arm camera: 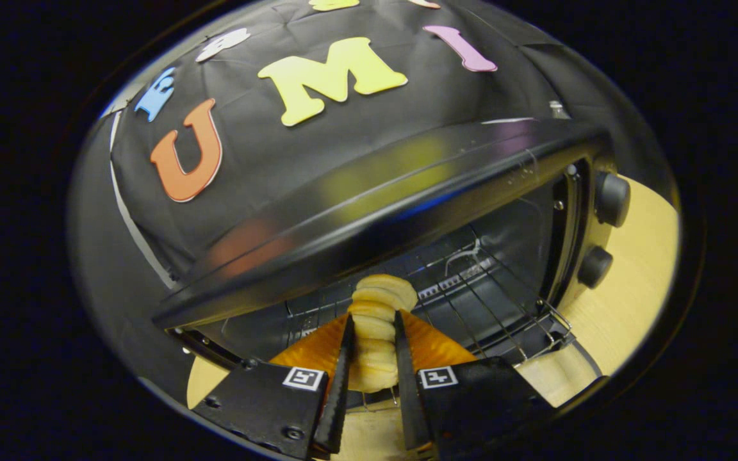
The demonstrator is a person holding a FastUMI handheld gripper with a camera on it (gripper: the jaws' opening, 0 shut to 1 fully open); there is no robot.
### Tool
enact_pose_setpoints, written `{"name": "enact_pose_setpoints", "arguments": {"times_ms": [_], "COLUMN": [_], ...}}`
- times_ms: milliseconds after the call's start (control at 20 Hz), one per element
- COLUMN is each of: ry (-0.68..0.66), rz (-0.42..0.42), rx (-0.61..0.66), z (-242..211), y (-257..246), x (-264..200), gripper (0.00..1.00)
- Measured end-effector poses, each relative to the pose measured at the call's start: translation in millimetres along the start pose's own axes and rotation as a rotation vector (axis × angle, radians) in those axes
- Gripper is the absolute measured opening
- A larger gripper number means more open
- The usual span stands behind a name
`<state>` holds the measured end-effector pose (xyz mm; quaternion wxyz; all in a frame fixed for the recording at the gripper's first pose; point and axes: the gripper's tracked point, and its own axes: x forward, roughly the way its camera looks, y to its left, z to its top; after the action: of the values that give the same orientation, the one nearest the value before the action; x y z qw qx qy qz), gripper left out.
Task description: Open the toaster oven, put the food inside, and close the toaster oven door.
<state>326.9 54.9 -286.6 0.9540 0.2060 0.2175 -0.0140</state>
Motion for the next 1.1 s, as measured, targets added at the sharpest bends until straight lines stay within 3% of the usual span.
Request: {"name": "enact_pose_setpoints", "arguments": {"times_ms": [100, 300, 500, 700, 1100], "ry": [0.011, 0.01, -0.027, 0.015, 0.068], "rz": [0.01, 0.016, 0.04, 0.081, 0.163], "rx": [-0.021, -0.052, -0.067, -0.092, -0.292], "z": [-3, -2, 11, 0, -23], "y": [1, 2, 5, 11, 12], "x": [4, 4, -20, -56, -177], "gripper": [0.53, 0.68, 0.95, 1.0, 0.99]}}
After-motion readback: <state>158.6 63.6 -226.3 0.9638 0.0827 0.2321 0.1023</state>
